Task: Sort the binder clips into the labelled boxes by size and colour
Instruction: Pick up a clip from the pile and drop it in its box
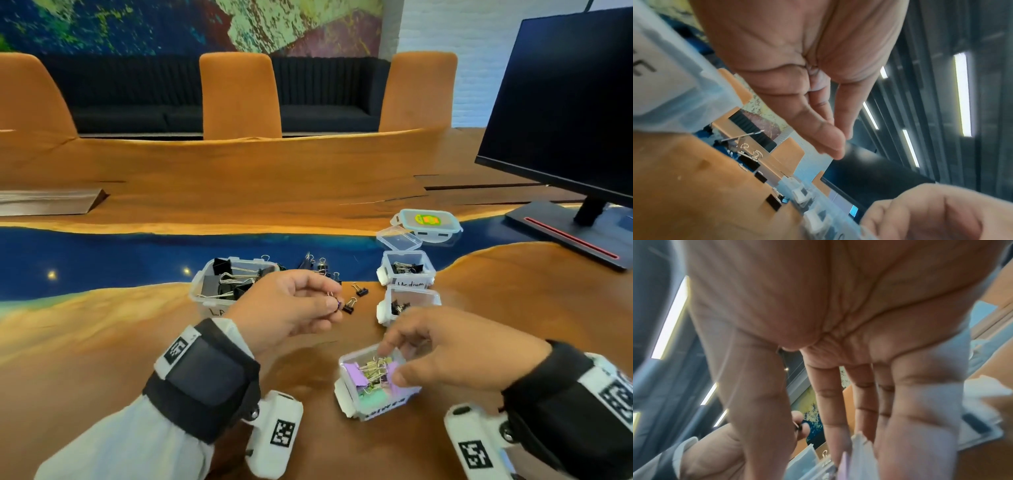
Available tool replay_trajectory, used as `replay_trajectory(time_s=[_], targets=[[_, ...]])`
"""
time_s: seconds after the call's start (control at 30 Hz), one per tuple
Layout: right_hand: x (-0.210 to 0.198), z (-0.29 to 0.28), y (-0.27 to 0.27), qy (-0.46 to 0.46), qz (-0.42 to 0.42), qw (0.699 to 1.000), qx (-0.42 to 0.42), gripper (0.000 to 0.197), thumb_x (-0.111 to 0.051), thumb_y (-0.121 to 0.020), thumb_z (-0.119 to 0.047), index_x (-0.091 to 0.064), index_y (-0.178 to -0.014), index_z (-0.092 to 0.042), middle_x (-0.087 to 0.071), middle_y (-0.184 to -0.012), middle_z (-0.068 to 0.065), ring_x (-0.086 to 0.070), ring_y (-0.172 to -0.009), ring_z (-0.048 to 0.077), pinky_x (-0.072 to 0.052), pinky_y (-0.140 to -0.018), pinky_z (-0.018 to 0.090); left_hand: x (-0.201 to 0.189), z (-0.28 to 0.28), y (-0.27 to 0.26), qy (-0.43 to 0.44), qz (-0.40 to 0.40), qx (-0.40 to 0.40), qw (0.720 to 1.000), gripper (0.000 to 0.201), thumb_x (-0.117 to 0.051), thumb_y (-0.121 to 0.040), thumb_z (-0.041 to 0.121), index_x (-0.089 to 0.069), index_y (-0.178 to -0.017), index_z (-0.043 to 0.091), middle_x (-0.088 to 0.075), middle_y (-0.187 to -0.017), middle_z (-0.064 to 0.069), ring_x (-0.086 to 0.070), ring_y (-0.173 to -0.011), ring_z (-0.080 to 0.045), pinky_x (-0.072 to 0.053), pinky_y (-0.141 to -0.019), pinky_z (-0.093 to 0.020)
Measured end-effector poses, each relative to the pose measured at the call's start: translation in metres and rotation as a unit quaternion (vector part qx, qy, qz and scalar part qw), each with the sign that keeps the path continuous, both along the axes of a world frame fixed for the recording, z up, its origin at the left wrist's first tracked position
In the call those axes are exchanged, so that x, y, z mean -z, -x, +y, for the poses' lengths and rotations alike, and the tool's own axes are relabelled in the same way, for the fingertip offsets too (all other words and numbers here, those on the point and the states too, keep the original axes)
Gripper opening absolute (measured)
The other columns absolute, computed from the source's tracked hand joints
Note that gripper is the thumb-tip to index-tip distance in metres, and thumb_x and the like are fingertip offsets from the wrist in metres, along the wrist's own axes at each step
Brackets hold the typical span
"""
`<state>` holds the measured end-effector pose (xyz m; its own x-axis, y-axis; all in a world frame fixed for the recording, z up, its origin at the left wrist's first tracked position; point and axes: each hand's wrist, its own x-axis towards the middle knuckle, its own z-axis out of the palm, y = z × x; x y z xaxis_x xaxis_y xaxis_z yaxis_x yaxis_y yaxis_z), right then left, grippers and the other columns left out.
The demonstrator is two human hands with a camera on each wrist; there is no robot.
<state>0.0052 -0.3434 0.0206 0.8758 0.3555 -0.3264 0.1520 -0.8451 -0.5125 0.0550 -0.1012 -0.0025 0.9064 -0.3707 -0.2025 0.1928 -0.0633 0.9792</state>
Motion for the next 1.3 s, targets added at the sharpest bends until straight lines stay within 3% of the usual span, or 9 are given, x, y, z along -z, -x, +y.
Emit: replay_trajectory(time_s=[0.2, 0.3, 0.37, 0.53, 0.7, 0.83, 0.93, 1.17, 1.3], targets=[[-0.004, 0.019, -0.034, -0.200, -0.064, 0.977, 0.035, 0.020, -0.077, -0.085, -0.022, -0.069, -0.100, -0.031, -0.069, -0.095, -0.016, -0.064, -0.084, 0.006, -0.055, -0.082, 0.030, 0.012, 0.008, 0.000, 0.226, 0.135, 0.006, 0.965, 0.028, -0.066, -0.080, 0.003, -0.071, -0.107, -0.001, -0.072, -0.104, -0.026, -0.073, -0.075, -0.018, -0.060, -0.060, -0.020], [0.003, 0.033, -0.044, -0.346, -0.033, 0.937, 0.016, 0.029, -0.078, -0.083, -0.008, -0.071, -0.107, -0.023, -0.069, -0.098, -0.001, -0.060, -0.081, 0.021, -0.053, -0.073, 0.028, 0.017, 0.010, 0.000, 0.265, 0.162, 0.012, 0.950, 0.022, -0.064, -0.080, 0.000, -0.079, -0.096, 0.002, -0.073, -0.084, -0.020, -0.073, -0.068, -0.017, -0.060, -0.056, -0.019], [0.011, 0.038, -0.048, -0.388, -0.031, 0.921, 0.001, 0.037, -0.079, -0.079, -0.012, -0.072, -0.112, -0.027, -0.066, -0.098, 0.007, -0.057, -0.079, 0.023, -0.052, -0.071, 0.026, 0.021, 0.011, -0.001, 0.274, 0.166, 0.021, 0.947, 0.024, -0.071, -0.079, 0.000, -0.078, -0.101, 0.002, -0.071, -0.082, -0.018, -0.073, -0.068, -0.018, -0.060, -0.057, -0.020], [0.019, 0.042, -0.052, -0.398, -0.038, 0.917, -0.017, 0.033, -0.080, -0.079, -0.016, -0.076, -0.109, -0.030, -0.066, -0.096, 0.021, -0.056, -0.078, 0.026, -0.050, -0.076, 0.036, 0.025, 0.016, -0.007, 0.268, 0.166, 0.035, 0.948, 0.040, -0.075, -0.074, 0.007, -0.073, -0.113, -0.001, -0.068, -0.081, -0.017, -0.071, -0.068, -0.015, -0.060, -0.057, -0.019], [0.027, 0.046, -0.048, -0.362, -0.103, 0.926, 0.014, 0.026, -0.083, -0.079, -0.012, -0.077, -0.097, -0.028, -0.072, -0.089, 0.006, -0.064, -0.083, 0.033, -0.055, -0.079, 0.045, 0.027, 0.017, -0.010, 0.236, 0.151, 0.022, 0.960, 0.034, -0.080, -0.065, 0.012, -0.077, -0.097, 0.002, -0.069, -0.078, -0.018, -0.070, -0.065, -0.016, -0.059, -0.055, -0.019], [0.027, 0.049, -0.042, -0.361, -0.123, 0.924, 0.018, 0.021, -0.083, -0.077, -0.009, -0.075, -0.089, -0.024, -0.072, -0.084, 0.001, -0.064, -0.078, 0.031, -0.055, -0.074, 0.046, 0.026, 0.015, -0.007, 0.237, 0.145, 0.029, 0.960, 0.011, -0.073, -0.073, 0.005, -0.076, -0.083, 0.008, -0.069, -0.075, -0.015, -0.069, -0.062, -0.015, -0.058, -0.054, -0.018], [0.024, 0.050, -0.040, -0.361, -0.126, 0.924, 0.009, 0.017, -0.083, -0.078, -0.011, -0.075, -0.088, -0.022, -0.072, -0.083, 0.000, -0.065, -0.078, 0.031, -0.055, -0.074, 0.045, 0.025, 0.013, -0.006, 0.234, 0.143, 0.030, 0.961, 0.009, -0.070, -0.075, 0.004, -0.075, -0.076, 0.012, -0.068, -0.072, -0.014, -0.068, -0.060, -0.014, -0.058, -0.053, -0.018], [0.025, 0.053, -0.038, -0.355, -0.172, 0.919, 0.017, 0.010, -0.082, -0.080, -0.017, -0.072, -0.082, -0.019, -0.070, -0.078, 0.003, -0.063, -0.073, 0.026, -0.053, -0.071, 0.046, 0.024, 0.014, -0.006, 0.252, 0.157, 0.005, 0.955, 0.015, -0.085, -0.065, 0.011, -0.076, -0.077, 0.009, -0.067, -0.071, -0.015, -0.069, -0.059, -0.014, -0.058, -0.052, -0.019], [0.028, 0.054, -0.036, -0.370, -0.184, 0.910, 0.021, 0.011, -0.083, -0.078, -0.018, -0.072, -0.077, -0.020, -0.071, -0.082, 0.004, -0.065, -0.078, 0.026, -0.054, -0.072, 0.050, 0.021, 0.012, -0.004, 0.275, 0.168, -0.033, 0.946, 0.008, -0.069, -0.076, 0.004, -0.071, -0.083, 0.003, -0.066, -0.066, -0.014, -0.068, -0.056, -0.013, -0.057, -0.050, -0.018]])
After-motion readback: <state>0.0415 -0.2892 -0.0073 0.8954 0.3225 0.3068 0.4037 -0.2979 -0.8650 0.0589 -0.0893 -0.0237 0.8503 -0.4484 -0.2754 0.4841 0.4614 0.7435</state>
